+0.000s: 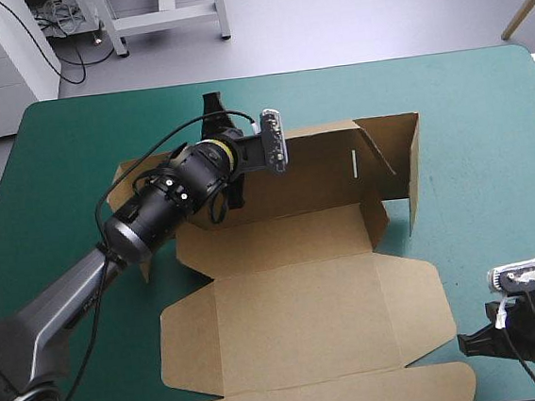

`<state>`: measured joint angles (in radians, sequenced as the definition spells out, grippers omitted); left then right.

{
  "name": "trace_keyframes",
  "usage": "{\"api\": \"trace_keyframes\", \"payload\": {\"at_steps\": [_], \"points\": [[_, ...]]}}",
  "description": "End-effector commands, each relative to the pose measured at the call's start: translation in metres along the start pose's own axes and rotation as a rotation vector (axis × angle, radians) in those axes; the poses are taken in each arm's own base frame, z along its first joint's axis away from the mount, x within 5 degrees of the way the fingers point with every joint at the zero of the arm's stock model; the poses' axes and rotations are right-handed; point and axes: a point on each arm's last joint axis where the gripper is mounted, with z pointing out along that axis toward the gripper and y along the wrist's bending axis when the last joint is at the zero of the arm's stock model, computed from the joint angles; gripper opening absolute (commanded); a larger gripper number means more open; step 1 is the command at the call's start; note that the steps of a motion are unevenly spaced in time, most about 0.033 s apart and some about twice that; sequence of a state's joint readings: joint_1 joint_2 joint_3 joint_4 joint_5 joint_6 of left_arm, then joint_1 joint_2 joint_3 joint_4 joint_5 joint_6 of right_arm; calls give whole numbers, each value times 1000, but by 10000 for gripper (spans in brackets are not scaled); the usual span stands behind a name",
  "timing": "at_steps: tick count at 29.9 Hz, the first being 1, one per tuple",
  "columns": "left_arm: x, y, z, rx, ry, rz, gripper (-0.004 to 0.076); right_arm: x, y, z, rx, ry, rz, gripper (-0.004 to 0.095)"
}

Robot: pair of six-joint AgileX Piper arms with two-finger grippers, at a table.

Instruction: Fold the box

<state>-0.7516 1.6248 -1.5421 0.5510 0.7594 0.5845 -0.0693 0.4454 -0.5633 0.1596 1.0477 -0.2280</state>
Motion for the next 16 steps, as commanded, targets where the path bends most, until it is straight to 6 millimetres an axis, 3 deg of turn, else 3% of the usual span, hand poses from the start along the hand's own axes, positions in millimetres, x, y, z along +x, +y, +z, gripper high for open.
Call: {"api": "trace_keyframes", "payload": {"at_steps": [1,9,16], "points": [[-19,16,-31,-150,-109,45,-10,-10,-1,-5,7,-63,2,-4],[-39,-25,-27,-235,-76,155,-10,-10,-1,-5,7,-61,2,-4],[-44,-63,-27,-362,-92,136,-10,-9,-1,-5,8,-58,-62,-4]]}}
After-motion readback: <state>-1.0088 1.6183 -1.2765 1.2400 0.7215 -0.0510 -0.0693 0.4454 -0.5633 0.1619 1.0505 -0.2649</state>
